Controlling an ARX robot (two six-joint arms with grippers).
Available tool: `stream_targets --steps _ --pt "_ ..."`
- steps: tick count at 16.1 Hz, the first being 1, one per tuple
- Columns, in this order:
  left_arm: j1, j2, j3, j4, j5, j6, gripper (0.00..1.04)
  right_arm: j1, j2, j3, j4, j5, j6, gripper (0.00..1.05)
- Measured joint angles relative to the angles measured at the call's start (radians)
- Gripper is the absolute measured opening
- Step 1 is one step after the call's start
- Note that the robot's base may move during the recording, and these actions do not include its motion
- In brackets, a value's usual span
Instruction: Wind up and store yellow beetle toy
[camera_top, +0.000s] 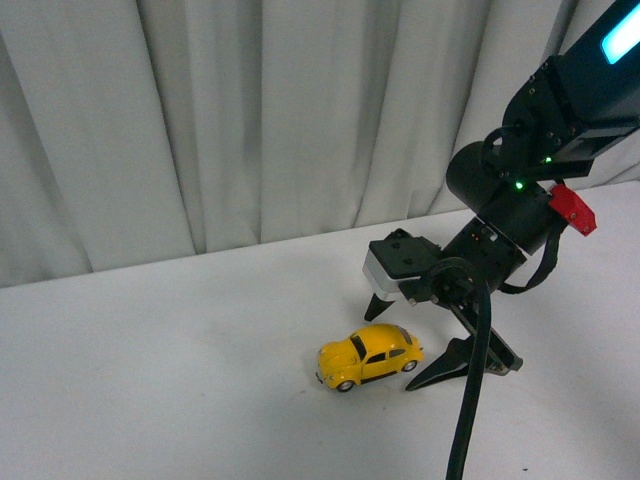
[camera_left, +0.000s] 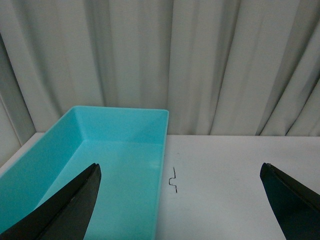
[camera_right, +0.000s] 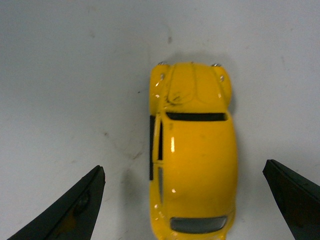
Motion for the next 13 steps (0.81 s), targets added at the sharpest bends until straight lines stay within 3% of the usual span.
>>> stream_targets --steps 6,10,12,13 --pt "0.0 0.0 0.0 0.0 0.0 0.0 0.98 0.039 0.03 0.05 -0.001 -0.007 0.0 0.97" --pt "0.0 0.0 0.0 0.0 0.0 0.0 0.98 0.044 0.03 0.05 0.008 -0.006 0.0 0.64" --pt "0.0 0.0 0.0 0.0 0.0 0.0 0.98 0.044 0.034 0.049 0.013 -0.012 0.0 0.4" --pt "0.0 0.0 0.0 0.0 0.0 0.0 0.98 0.043 0.034 0.048 0.015 -0.016 0.0 0.39"
